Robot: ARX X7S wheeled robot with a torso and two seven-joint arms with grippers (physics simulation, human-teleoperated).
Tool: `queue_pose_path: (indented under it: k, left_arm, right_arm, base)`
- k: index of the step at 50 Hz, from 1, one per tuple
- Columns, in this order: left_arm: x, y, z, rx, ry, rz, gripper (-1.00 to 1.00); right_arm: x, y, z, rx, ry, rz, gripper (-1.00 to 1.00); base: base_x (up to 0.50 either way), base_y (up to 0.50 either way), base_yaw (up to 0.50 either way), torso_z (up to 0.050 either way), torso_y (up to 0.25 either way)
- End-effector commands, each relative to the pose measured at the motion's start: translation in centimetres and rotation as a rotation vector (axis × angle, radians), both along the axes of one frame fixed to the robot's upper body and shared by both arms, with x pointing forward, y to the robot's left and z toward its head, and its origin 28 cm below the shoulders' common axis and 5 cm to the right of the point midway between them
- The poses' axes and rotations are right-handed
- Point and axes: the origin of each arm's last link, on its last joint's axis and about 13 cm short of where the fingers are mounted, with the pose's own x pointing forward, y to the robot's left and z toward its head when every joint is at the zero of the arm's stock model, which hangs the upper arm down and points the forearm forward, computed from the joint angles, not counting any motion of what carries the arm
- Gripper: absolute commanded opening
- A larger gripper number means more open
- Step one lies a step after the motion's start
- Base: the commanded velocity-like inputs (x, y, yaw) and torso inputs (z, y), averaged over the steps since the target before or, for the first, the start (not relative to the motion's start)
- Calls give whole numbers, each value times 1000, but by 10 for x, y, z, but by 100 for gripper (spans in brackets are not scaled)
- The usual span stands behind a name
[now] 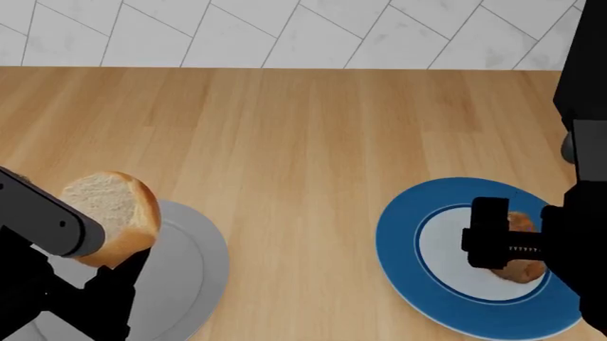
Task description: Place all breads on the cutting board.
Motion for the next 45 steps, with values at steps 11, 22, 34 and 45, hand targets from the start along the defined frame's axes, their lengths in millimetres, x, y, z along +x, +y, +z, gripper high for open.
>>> queue_pose_path:
  k: [11,22,34,45]
  left_arm:
    - [0,-2,3,-62,-21,-9,-100]
    - [0,-3,4,-59,-23,-16,-100]
    - [-1,-2,3,-61,-20,-14,-100]
    - [-3,-4,2,-63,-18,-26,-100]
  right_arm:
    - [11,-1,-5,18,6,-6,100]
    - [16,-1,-14,29,26,-6,100]
    - [22,-2,-22,54,42,-17,100]
    - [24,2,-32,78,84,14,100]
  base:
    - [0,0,0,0,1]
    - [0,0,0,0,0]
    - [0,0,0,0,0]
    - [0,0,0,0,0]
